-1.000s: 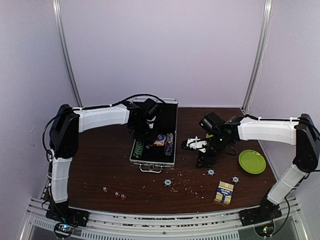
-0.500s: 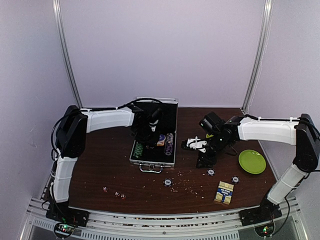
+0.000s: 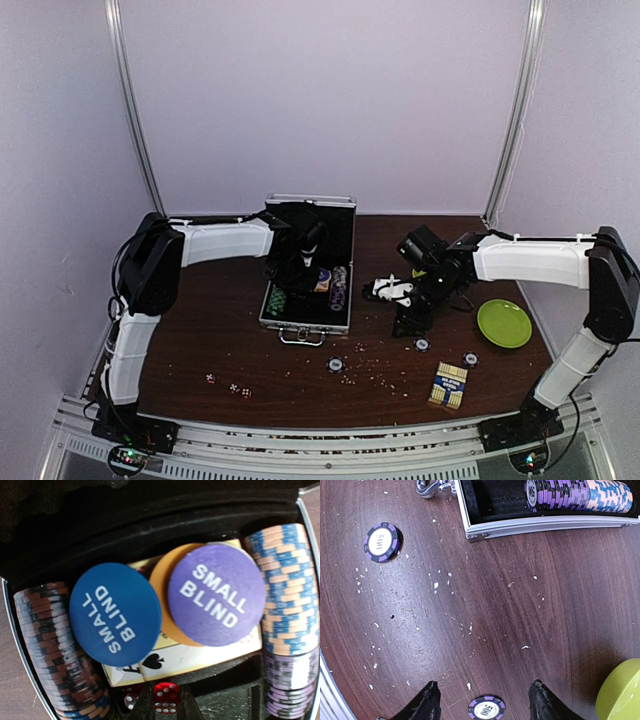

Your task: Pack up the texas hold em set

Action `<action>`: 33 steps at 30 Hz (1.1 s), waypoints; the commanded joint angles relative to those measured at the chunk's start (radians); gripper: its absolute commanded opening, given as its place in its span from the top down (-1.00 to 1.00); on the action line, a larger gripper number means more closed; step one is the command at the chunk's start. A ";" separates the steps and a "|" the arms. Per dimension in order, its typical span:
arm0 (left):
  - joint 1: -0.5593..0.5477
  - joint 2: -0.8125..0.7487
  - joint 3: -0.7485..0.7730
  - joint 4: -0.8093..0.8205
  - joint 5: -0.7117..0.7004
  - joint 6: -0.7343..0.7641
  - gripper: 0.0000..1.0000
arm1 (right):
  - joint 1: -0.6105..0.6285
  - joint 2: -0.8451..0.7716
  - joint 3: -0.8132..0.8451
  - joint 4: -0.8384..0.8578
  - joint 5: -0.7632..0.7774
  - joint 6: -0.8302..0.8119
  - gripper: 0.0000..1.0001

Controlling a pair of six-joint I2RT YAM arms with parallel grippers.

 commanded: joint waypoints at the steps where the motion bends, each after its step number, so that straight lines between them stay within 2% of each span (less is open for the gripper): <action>1: 0.004 0.022 0.021 -0.004 -0.044 0.001 0.88 | -0.003 0.017 0.027 -0.015 0.008 -0.012 -0.21; 14: 0.004 -0.012 0.035 -0.015 -0.039 -0.006 0.55 | -0.002 0.029 0.034 -0.026 0.001 -0.014 -0.21; 22: 0.002 -0.079 0.026 -0.020 -0.036 -0.008 0.52 | -0.002 0.033 0.038 -0.033 -0.004 -0.015 -0.21; 28: -0.042 -0.220 -0.102 -0.001 -0.023 -0.003 0.53 | -0.002 0.034 0.039 -0.032 -0.007 -0.016 -0.21; 33: -0.111 -0.391 -0.311 -0.002 -0.033 -0.030 0.55 | -0.001 0.034 0.042 -0.037 -0.009 -0.018 -0.21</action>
